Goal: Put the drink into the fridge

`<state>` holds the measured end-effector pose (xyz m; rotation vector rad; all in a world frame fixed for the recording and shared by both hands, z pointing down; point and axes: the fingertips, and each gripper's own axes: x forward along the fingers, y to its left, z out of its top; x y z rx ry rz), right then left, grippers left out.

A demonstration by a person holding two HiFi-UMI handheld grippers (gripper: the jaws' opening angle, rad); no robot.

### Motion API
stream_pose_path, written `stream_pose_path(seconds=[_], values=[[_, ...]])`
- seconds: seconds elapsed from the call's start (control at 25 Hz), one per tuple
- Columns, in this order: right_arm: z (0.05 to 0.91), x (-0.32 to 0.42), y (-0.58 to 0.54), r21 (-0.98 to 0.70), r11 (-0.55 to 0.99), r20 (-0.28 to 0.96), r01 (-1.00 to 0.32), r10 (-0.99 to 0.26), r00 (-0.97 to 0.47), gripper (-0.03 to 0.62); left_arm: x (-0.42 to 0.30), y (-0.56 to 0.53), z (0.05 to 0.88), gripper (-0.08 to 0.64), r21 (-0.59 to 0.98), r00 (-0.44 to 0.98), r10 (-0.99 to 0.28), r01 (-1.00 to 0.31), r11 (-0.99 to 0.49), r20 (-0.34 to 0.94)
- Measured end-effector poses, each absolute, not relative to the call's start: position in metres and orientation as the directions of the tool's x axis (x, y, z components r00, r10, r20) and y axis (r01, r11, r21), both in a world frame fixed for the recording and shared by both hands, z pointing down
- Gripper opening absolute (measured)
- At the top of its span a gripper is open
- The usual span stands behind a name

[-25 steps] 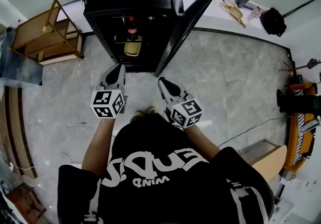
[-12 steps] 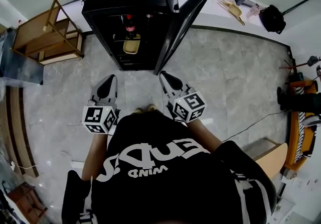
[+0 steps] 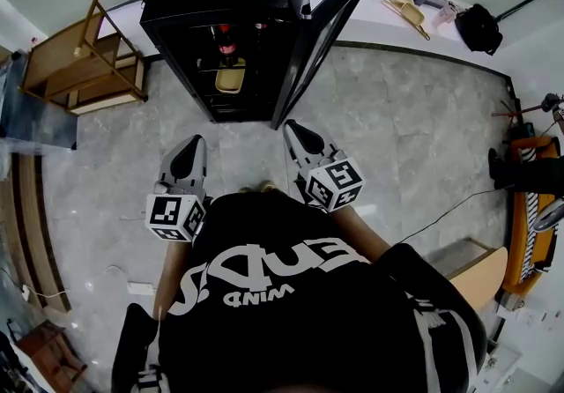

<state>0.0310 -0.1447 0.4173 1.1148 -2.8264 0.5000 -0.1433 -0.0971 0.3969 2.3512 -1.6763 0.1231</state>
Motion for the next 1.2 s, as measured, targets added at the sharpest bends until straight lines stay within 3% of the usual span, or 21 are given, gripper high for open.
stream_pose_path(seconds=[1.2], values=[[0.442,0.033,-0.147,-0.238,0.688,0.177,-0.686,-0.663,-0.727,0.025,-0.145,-0.112,0.434,0.008,0.149,0.288,-0.932,-0.954,-0.259,0.221]])
